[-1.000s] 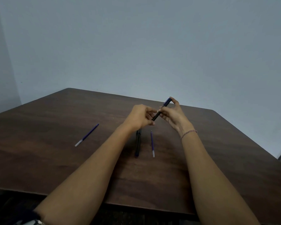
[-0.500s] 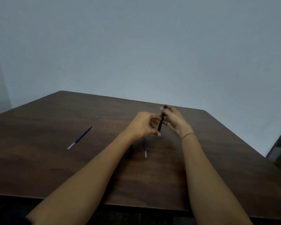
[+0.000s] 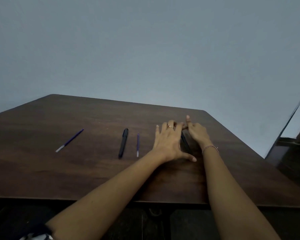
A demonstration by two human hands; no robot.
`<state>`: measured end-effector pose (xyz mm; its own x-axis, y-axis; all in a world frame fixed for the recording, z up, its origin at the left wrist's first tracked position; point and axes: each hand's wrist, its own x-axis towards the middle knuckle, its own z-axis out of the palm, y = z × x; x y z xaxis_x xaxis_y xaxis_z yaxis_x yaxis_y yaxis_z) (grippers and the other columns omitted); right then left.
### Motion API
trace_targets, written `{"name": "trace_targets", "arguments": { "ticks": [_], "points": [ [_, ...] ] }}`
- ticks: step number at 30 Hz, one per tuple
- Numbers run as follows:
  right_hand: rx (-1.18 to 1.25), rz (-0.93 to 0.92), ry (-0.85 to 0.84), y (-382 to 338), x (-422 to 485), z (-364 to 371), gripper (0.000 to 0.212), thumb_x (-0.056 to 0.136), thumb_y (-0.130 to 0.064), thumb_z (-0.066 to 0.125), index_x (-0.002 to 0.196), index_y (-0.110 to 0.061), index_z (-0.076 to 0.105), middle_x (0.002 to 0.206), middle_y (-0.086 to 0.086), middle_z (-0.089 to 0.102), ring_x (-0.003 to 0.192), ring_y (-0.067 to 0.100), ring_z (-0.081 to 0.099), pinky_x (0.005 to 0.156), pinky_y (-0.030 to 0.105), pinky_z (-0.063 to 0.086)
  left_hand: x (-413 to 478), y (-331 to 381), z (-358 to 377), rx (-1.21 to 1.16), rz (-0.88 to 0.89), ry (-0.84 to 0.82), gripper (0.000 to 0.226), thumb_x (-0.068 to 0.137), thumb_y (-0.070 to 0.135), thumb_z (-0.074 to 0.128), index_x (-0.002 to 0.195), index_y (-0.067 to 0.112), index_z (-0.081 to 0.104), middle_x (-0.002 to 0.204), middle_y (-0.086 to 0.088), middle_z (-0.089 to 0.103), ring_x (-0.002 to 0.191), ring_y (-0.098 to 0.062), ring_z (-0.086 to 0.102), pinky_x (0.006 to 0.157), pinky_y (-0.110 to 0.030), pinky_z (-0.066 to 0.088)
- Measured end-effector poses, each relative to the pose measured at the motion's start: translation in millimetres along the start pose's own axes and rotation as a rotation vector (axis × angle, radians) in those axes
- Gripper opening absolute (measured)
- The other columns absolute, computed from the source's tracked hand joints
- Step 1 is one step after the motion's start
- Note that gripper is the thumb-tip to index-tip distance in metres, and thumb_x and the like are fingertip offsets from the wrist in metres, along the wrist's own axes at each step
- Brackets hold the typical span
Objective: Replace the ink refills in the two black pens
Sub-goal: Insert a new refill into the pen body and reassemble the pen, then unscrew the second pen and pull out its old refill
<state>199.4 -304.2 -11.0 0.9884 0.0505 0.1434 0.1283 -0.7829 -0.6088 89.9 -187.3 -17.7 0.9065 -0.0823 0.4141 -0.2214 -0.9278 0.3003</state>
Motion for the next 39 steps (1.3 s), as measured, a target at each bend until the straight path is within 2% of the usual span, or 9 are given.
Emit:
{"name": "trace_targets", "arguments": {
  "ticks": [7,12,20,26,30,35,39],
  "points": [
    [-0.081,0.025,0.063,-4,2,3,0.081,0.091,-0.068,0.015,0.115,-0.007,0.064,0.143,0.007,0.043,0.138,0.032,0.024,0.109,0.054,0.014,0,-2,4,-0.055,-0.023,0.007,0.121,0.044,0.077,0.070,0.142,0.030,0.016,0.145,-0.006,0.024,0.137,-0.028,0.016,0.109,-0.065,0.000],
    [-0.113,0.038,0.080,-3,5,0,0.079,0.092,-0.067,0.014,0.104,-0.016,0.073,0.141,0.006,0.044,0.137,0.032,0.024,0.109,0.055,0.013,1,-7,3,-0.075,-0.038,0.018,0.123,0.044,0.076,0.071,0.144,0.030,0.015,0.145,-0.006,0.023,0.138,-0.028,0.015,0.108,-0.066,-0.001],
    [-0.150,0.051,0.069,-3,5,0,0.076,0.093,-0.066,0.016,0.102,-0.016,0.073,0.140,0.008,0.045,0.136,0.031,0.025,0.109,0.055,0.014,-1,-6,3,-0.092,-0.007,0.017,0.120,0.048,0.071,0.073,0.144,0.029,0.015,0.144,-0.006,0.025,0.137,-0.027,0.017,0.106,-0.068,-0.002],
    [-0.175,0.062,0.058,-3,3,0,0.077,0.093,-0.065,0.018,0.110,-0.010,0.069,0.140,0.013,0.045,0.137,0.032,0.026,0.109,0.054,0.017,-1,-5,2,-0.098,0.010,-0.002,0.117,0.053,0.068,0.074,0.145,0.026,0.015,0.144,-0.007,0.025,0.137,-0.028,0.018,0.107,-0.068,-0.002],
    [-0.150,0.047,0.049,-4,0,-1,0.076,0.091,-0.067,0.020,0.106,-0.012,0.070,0.138,0.014,0.047,0.136,0.033,0.026,0.108,0.054,0.018,-1,-4,2,-0.117,0.011,-0.028,0.126,0.054,0.065,0.075,0.148,0.024,0.002,0.146,-0.008,0.026,0.138,-0.027,0.019,0.107,-0.067,-0.004],
    [-0.126,0.018,0.040,-5,-2,-2,0.070,0.091,-0.068,0.020,0.109,-0.024,0.070,0.145,0.013,0.039,0.138,0.035,0.022,0.110,0.056,0.016,-2,-5,-1,-0.169,0.022,-0.050,0.138,0.051,0.065,0.077,0.145,0.029,-0.018,0.148,-0.011,0.025,0.140,-0.029,0.017,0.104,-0.069,-0.006],
    [-0.070,-0.027,0.158,-10,-4,-2,0.063,0.093,-0.064,0.024,0.109,-0.023,0.070,0.140,0.014,0.042,0.136,0.035,0.024,0.108,0.055,0.018,-4,-15,-14,-0.201,-0.007,-0.009,0.134,0.055,0.066,0.073,0.145,0.032,-0.020,0.151,-0.013,0.020,0.142,-0.027,0.012,0.104,-0.067,-0.009]
  ]
}}
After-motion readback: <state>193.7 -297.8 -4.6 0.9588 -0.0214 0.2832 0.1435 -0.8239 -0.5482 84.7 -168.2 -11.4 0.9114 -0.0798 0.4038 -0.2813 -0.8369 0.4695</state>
